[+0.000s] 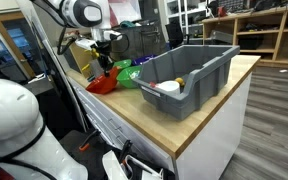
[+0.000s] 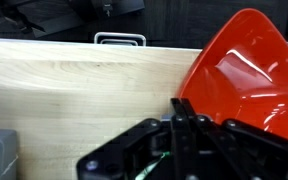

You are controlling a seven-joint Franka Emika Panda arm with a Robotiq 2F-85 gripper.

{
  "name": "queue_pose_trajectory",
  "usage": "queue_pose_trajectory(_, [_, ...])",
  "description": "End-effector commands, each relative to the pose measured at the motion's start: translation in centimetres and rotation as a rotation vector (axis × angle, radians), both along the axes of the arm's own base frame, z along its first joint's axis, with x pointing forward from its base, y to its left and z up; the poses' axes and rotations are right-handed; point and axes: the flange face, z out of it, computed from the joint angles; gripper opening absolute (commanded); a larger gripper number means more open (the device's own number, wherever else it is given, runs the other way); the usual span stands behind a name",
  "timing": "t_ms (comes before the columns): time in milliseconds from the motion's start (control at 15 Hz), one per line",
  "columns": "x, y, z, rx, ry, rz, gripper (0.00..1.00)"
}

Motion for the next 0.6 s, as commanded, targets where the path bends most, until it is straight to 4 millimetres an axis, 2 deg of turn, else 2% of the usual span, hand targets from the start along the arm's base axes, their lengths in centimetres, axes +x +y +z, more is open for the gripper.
queue_pose_trajectory(0, [0.1, 0.4, -1.1, 0.019, -0.026, -0.033, 0.01])
queue_pose_trajectory(200, [0.4, 0.9, -1.7, 0.016, -0.041, -0.031, 0.01])
queue_pose_trajectory(267, [0.5, 1.2, -1.8, 0.013, -0.047, -0.024, 0.2])
queue_pose_trajectory(533, [0.4, 2.9, -0.7, -0.042, -0.091, 0.057, 0.49])
